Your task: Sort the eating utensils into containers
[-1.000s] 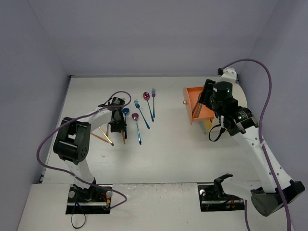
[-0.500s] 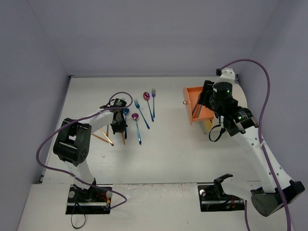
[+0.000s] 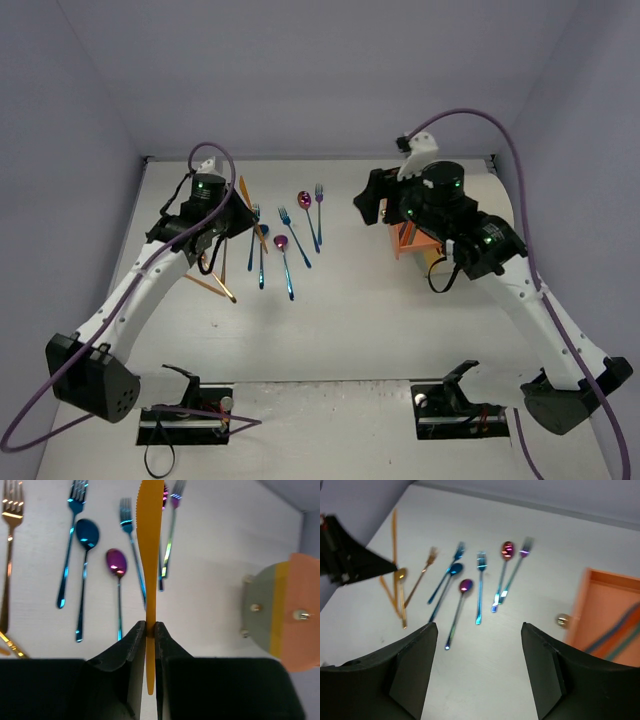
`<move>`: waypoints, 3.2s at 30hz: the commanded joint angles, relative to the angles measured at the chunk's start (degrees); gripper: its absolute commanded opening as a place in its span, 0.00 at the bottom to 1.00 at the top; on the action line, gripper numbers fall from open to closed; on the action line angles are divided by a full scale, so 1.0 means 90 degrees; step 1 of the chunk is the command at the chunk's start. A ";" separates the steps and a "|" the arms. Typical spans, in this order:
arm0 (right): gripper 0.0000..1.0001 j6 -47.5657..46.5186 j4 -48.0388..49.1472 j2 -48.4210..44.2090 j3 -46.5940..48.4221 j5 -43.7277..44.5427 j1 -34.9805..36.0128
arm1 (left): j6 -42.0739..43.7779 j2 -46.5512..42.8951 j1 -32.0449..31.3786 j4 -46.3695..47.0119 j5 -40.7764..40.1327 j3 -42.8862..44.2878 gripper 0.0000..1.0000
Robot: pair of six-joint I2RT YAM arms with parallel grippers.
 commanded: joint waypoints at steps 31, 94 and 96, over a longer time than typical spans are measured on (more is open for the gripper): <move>0.36 0.0374 0.1491 0.2047 0.0580 0.1771 0.2471 | -0.2458 -0.0642 -0.0759 0.1385 0.1418 0.0424 0.00; 0.34 0.2121 0.0456 0.0030 -0.1638 0.3296 -0.0488 | 0.1586 -0.1038 -0.0721 -0.1125 -0.1965 -0.0521 0.78; 0.35 0.1995 0.0456 0.0057 -0.1471 0.3316 -0.0479 | 0.1586 -0.1013 -0.0712 -0.1125 -0.1940 -0.0504 0.78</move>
